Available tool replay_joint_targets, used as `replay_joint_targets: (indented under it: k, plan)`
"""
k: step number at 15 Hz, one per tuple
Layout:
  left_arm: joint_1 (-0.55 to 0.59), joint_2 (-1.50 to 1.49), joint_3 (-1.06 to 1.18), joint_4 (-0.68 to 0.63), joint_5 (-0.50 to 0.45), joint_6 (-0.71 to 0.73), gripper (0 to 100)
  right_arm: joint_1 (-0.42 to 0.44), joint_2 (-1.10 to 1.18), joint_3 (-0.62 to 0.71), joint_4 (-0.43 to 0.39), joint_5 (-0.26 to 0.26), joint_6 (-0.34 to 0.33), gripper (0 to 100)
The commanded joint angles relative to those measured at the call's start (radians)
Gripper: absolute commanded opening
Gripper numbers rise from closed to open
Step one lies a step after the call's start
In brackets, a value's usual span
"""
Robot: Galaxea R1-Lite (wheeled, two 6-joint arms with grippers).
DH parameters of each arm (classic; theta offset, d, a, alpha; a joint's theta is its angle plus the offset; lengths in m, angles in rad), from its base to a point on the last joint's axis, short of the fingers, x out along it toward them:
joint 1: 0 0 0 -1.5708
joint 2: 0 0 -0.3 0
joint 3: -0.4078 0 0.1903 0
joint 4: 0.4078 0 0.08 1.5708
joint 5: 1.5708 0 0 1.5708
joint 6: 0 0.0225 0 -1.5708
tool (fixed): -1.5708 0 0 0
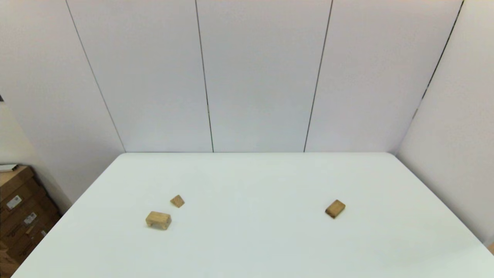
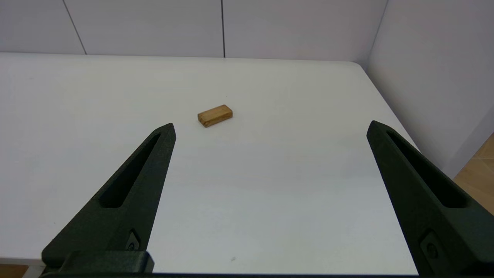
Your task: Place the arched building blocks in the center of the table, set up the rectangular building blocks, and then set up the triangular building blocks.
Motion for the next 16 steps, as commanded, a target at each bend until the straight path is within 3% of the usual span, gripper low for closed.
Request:
replay_joint_targets:
  k: [1, 16]
  plan:
    - [0.000, 0.000, 0.000, 0.000, 0.000, 0.000, 100, 0.000, 0.000, 0.000, 0.000, 0.000, 0.000, 100]
    - [-0.001, 0.000, 0.000, 0.000, 0.002, 0.012, 100, 0.000, 0.000, 0.000, 0.000, 0.000, 0.000, 100]
